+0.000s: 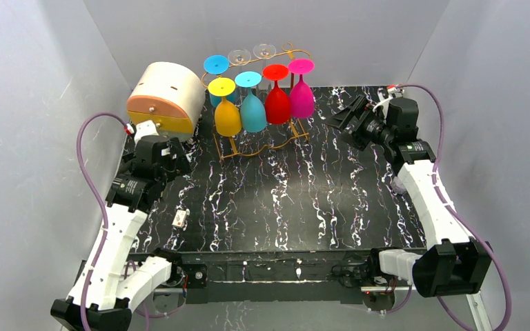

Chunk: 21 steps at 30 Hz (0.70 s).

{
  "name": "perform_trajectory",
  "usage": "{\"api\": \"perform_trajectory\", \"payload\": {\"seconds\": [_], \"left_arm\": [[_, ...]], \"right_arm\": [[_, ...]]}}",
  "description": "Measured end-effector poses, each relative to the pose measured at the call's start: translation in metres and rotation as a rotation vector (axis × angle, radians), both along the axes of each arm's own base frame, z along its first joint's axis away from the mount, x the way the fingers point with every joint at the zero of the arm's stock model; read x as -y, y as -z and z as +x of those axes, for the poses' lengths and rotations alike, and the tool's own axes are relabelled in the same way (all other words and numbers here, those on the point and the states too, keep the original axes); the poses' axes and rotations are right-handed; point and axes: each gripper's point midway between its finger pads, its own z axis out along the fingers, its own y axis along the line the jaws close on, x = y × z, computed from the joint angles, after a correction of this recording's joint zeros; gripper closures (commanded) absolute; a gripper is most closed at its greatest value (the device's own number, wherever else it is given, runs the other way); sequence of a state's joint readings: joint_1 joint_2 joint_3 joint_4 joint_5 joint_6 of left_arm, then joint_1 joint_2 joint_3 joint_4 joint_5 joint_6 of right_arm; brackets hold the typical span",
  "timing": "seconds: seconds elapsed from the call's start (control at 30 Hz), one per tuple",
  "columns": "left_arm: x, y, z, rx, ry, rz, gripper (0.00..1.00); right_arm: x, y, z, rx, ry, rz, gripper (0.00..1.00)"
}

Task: Take the wine glass off the wine glass rack
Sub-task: Pick up the wine glass from the wine rack.

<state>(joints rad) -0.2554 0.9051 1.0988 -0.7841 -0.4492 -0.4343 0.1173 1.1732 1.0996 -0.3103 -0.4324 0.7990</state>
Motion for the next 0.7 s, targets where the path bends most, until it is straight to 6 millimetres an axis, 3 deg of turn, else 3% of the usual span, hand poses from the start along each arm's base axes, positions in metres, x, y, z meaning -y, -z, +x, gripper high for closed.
{"api": "perform_trajectory", "payload": {"seconds": [0.23, 0.33, 0.53, 0.7], "left_arm": [[0.021, 0.019, -0.007, -0.011, 0.065, -0.109, 0.02], [0.030, 0.024, -0.006, -0.014, 0.093, -0.149, 0.02], [0.048, 0.021, 0.000, 0.018, 0.158, -0.220, 0.02], [0.059, 0.014, 0.003, 0.045, 0.201, -0.267, 0.02]], "right_arm": [[-0.014, -0.020, 0.030, -0.002, -0.022, 0.101, 0.09], [-0.019, -0.041, 0.043, 0.023, -0.021, 0.151, 0.12], [-0.031, -0.084, 0.070, 0.083, -0.039, 0.233, 0.22], [-0.048, -0.099, 0.095, 0.087, -0.060, 0.269, 0.33]]}}
